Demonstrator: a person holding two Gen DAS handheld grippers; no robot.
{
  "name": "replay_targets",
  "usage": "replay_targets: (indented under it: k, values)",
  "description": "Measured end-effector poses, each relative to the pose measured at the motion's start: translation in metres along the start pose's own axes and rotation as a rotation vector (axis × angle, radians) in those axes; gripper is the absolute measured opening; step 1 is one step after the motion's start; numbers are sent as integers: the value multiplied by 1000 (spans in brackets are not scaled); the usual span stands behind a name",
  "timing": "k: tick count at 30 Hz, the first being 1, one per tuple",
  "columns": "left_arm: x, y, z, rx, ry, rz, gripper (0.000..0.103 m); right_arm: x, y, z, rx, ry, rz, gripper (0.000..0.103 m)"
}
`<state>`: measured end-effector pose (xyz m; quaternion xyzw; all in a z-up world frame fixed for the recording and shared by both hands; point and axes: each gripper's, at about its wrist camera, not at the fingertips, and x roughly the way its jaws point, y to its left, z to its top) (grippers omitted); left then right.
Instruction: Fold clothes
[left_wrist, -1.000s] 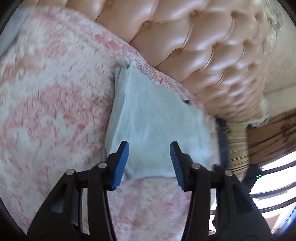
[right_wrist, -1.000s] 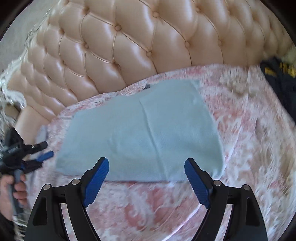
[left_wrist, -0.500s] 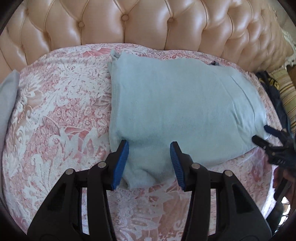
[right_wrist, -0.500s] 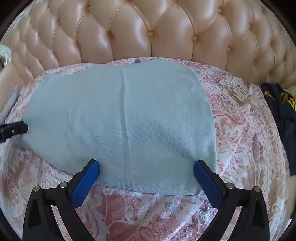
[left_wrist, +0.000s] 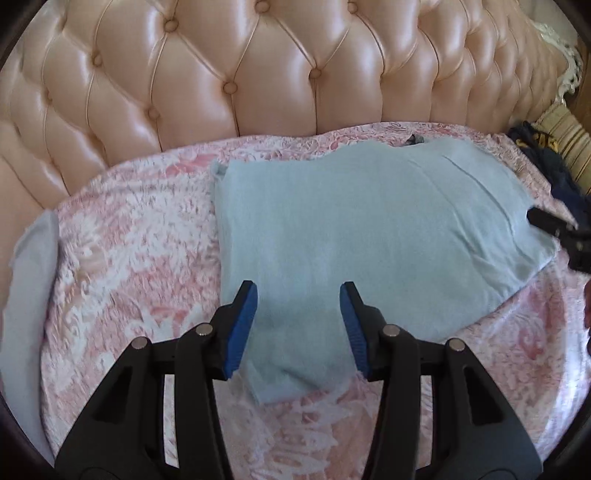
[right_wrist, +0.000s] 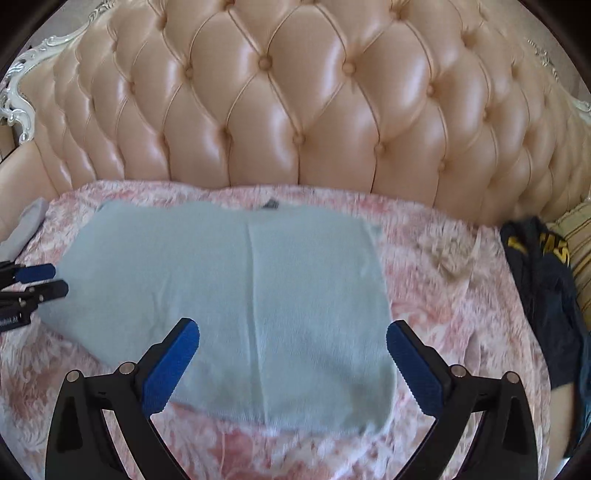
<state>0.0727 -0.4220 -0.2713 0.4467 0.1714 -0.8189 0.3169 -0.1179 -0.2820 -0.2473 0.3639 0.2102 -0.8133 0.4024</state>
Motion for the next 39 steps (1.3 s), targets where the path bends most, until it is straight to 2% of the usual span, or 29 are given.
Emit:
replay_targets:
  k: [2, 6, 12, 14, 16, 18, 20, 21, 22, 26, 28, 31, 33, 37, 39]
  values:
    - [6, 2, 0, 5, 15, 3, 50, 12, -5, 7, 1, 8, 17, 103]
    - [15, 4, -1, 22, 42, 21, 50, 53, -26, 1, 86, 148, 68, 103]
    - [10, 7, 0, 31, 42, 41, 52, 65, -40, -11, 127, 188, 104, 103]
    - [0, 20, 7, -28, 33, -3, 59, 66, -39, -12, 119, 183, 102, 103]
    - [-7, 44, 15, -118, 33, -92, 64, 66, -38, -12, 114, 179, 102, 103]
    - [-5, 73, 22, -232, 65, -224, 64, 66, -39, -10, 114, 182, 106, 103]
    - [5, 101, 26, -353, 135, -392, 64, 63, -41, -7, 120, 175, 97, 103]
    - [10, 110, 27, -392, 163, -448, 64, 60, -42, -6, 127, 166, 87, 103]
    - [12, 117, 27, -414, 173, -461, 64, 57, -43, -4, 134, 157, 76, 103]
    - [24, 140, 21, -537, 234, -548, 64, 15, -49, 4, 151, 23, 15, 103]
    - [30, 140, 17, -559, 259, -590, 64, -11, -44, 7, 139, -36, 14, 103]
    - [38, 136, 18, -561, 294, -596, 63, -42, -28, 8, 153, -78, 139, 103]
    - [43, 132, 18, -563, 317, -600, 61, -51, -14, 4, 194, -58, 279, 103]
    - [53, 126, 19, -566, 364, -608, 61, -48, 29, -10, 276, 31, 531, 103]
    - [58, 123, 19, -567, 387, -612, 57, -33, 52, -19, 324, 88, 613, 103]
